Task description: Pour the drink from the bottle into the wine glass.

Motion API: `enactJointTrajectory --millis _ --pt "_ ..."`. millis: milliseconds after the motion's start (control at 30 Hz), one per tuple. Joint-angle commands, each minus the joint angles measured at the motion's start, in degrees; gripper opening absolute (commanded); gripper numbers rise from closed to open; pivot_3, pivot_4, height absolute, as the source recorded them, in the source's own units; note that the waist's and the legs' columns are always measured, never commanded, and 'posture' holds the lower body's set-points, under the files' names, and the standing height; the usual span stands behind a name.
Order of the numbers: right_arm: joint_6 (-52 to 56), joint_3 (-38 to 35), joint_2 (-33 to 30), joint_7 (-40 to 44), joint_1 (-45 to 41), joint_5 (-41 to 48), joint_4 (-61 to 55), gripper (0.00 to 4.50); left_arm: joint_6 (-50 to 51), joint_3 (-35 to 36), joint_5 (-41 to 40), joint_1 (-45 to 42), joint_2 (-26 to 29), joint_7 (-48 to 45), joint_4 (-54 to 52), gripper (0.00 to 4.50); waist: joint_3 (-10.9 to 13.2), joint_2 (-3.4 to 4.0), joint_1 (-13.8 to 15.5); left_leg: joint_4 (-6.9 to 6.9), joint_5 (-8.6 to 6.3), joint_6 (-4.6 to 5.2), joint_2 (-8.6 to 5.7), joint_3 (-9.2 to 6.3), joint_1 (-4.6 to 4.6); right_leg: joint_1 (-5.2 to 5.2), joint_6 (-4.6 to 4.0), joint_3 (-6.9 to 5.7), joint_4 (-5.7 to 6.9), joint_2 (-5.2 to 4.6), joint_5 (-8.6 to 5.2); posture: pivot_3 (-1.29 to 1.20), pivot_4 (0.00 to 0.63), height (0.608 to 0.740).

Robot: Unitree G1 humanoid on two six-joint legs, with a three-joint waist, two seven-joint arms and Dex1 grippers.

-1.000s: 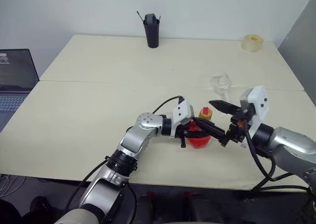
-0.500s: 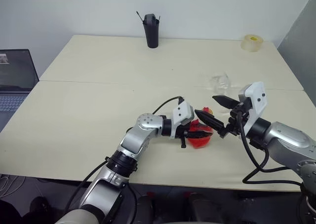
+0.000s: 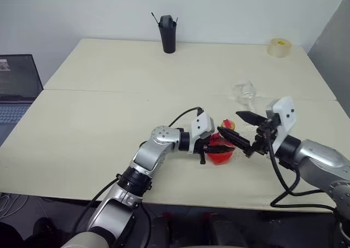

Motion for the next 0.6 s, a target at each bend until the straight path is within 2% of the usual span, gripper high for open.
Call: enactJointTrajectory --millis 33,333,433,600 --pt "-0.8 -5.7 -2.3 2.2 3.2 1.4 -1.9 4.50 -1.8 0.0 -0.7 -0.6 0.2 -1.0 -4.0 0.98 0.0 0.00 0.0 0.00 0.00 0.00 0.02 0.01 0.00 0.00 0.00 0.02 0.00 0.00 0.00 0.00 0.150 0.740" --pt "-2.5 -17.0 -6.7 10.4 13.1 7.6 -5.8 4.50 -1.5 -0.2 -1.0 -0.4 0.6 -1.4 -4.8 0.98 0.0 0.00 0.0 -0.01 0.00 0.01 0.01 0.05 0.02 0.01 0.00 0.03 0.00 0.03 0.00 0.00 0.150 0.740" --pt "-3.1 -16.6 -7.4 10.9 13.2 9.8 -7.1 4.50 -1.7 -0.2 -0.9 -0.5 0.6 -1.6 -4.8 0.98 0.0 0.00 -0.1 -0.01 0.00 0.01 0.01 0.08 0.02 0.01 0.00 0.06 0.01 0.08 0.00 0.00 0.150 0.740" --pt "-3.6 -11.7 -7.3 7.5 8.3 12.3 -7.8 4.50 -1.9 -0.2 -0.9 -0.5 0.6 -1.6 -4.8 0.98 0.0 -0.01 -0.1 -0.01 0.00 0.01 0.01 0.06 0.05 0.04 0.00 0.05 0.00 0.09 0.00 0.00 0.150 0.740"
